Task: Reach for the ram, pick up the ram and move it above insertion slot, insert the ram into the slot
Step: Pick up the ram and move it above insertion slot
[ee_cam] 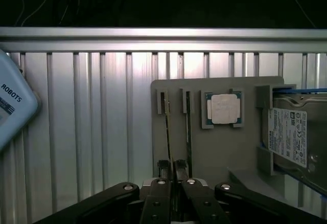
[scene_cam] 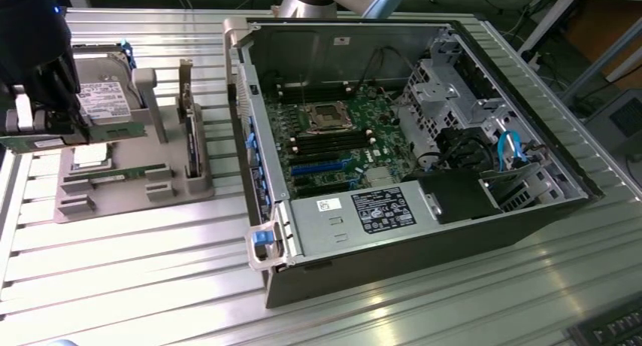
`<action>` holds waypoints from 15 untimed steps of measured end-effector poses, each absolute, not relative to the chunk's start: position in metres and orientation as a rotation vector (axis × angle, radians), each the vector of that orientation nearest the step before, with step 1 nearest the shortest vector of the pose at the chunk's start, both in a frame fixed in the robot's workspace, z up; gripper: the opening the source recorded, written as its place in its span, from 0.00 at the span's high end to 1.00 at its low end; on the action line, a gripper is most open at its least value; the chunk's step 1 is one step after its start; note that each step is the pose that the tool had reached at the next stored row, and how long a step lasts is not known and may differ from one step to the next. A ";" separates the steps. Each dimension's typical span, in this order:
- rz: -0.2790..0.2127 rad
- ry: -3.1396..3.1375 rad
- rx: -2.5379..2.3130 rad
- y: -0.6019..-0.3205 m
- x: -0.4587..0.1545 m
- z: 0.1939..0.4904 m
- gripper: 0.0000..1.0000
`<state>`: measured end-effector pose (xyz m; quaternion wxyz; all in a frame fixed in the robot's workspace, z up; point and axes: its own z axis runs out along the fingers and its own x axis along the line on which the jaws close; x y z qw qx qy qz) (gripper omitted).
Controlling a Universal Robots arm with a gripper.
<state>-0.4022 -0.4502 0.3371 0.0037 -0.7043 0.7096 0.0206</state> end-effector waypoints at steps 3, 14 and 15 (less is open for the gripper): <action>0.065 2.237 -2.193 -0.450 -0.402 0.343 0.86; 0.065 2.298 -2.128 -0.450 -0.401 0.348 0.86; 0.065 2.298 -2.127 -0.450 -0.398 0.353 0.86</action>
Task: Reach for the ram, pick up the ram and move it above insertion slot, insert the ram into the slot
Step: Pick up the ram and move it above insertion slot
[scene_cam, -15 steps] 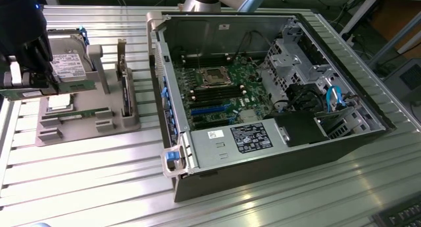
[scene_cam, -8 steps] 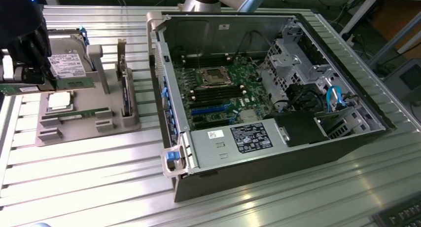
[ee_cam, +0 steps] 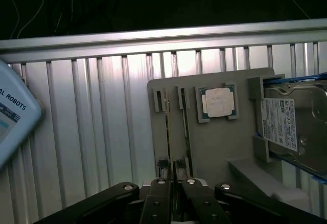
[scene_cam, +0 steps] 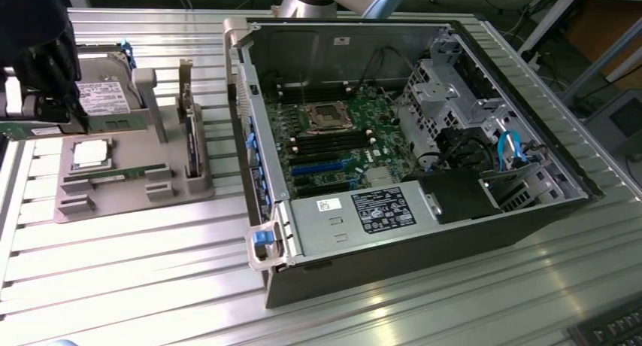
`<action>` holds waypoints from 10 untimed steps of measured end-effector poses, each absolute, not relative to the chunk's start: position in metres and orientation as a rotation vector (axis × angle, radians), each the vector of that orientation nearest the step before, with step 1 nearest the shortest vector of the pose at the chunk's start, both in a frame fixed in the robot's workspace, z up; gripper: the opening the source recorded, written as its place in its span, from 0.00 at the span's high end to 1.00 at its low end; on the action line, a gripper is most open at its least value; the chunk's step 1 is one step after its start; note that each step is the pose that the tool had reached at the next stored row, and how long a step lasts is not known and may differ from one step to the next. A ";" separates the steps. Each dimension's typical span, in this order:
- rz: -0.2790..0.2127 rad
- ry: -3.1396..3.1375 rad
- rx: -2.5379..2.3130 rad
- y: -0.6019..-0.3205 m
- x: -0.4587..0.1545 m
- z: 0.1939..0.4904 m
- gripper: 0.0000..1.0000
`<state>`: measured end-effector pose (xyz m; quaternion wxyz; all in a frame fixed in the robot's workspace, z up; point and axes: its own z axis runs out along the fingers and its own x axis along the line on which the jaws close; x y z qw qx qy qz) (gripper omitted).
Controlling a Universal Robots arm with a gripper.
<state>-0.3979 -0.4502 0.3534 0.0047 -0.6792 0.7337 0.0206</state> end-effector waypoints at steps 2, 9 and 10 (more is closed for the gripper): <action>0.067 2.297 -2.127 -0.450 -0.387 0.362 0.86; 0.077 2.293 -2.129 -0.450 -0.352 0.382 0.86; 0.079 2.293 -2.130 -0.450 -0.346 0.384 0.86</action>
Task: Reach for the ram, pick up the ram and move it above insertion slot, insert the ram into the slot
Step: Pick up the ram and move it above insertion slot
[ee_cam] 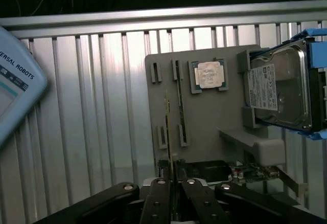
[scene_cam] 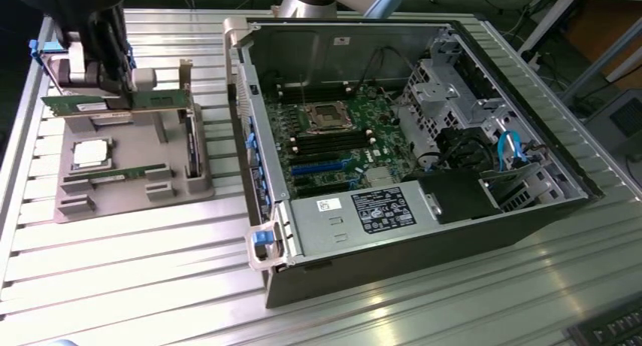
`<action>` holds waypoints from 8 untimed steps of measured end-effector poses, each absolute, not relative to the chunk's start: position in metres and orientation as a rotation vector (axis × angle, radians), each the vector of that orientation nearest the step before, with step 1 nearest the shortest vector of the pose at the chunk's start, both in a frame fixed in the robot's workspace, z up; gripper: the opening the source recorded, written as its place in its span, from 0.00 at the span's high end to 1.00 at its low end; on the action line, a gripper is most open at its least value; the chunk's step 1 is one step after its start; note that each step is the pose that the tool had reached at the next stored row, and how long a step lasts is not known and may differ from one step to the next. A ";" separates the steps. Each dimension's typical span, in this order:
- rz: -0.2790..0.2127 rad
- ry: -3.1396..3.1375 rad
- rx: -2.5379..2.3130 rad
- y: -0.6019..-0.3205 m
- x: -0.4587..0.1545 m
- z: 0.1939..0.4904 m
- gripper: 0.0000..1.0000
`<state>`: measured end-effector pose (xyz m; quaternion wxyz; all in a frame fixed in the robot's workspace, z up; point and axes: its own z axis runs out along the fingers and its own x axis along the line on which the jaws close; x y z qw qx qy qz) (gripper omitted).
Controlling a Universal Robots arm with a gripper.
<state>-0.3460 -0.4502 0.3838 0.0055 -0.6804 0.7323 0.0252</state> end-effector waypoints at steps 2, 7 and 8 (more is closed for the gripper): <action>0.084 2.291 -2.134 -0.450 -0.332 0.389 0.86; 0.092 2.289 -2.142 -0.450 -0.302 0.396 0.86; 0.093 2.288 -2.144 -0.450 -0.298 0.397 0.86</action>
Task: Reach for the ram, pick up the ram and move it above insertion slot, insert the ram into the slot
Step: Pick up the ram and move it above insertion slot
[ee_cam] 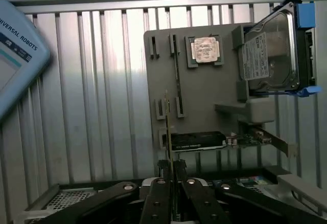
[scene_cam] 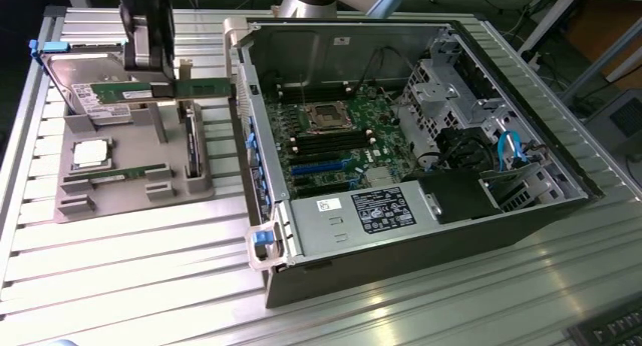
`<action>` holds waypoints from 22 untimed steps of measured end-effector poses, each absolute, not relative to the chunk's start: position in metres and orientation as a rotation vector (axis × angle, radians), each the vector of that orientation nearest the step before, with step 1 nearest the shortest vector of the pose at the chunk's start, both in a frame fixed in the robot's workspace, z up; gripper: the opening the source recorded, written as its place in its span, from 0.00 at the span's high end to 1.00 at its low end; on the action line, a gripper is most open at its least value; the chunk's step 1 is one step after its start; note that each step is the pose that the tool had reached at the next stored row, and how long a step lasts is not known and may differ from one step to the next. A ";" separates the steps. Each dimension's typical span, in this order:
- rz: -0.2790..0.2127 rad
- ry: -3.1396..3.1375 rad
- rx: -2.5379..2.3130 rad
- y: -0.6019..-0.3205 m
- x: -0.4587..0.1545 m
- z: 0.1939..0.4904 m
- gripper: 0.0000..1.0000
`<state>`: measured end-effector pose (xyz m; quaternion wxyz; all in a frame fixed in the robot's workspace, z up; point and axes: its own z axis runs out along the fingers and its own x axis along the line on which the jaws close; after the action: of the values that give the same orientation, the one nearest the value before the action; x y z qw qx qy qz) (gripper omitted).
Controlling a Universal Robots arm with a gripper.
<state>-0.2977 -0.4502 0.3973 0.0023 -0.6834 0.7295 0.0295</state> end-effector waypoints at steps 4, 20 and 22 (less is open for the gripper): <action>0.096 2.287 -2.148 -0.450 -0.281 0.400 0.86; 0.115 2.281 -2.172 -0.450 -0.202 0.406 0.86; 0.118 2.279 -2.176 -0.450 -0.189 0.407 0.86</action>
<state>-0.1894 -0.4502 0.4073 -0.0060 -0.6900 0.7228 0.0375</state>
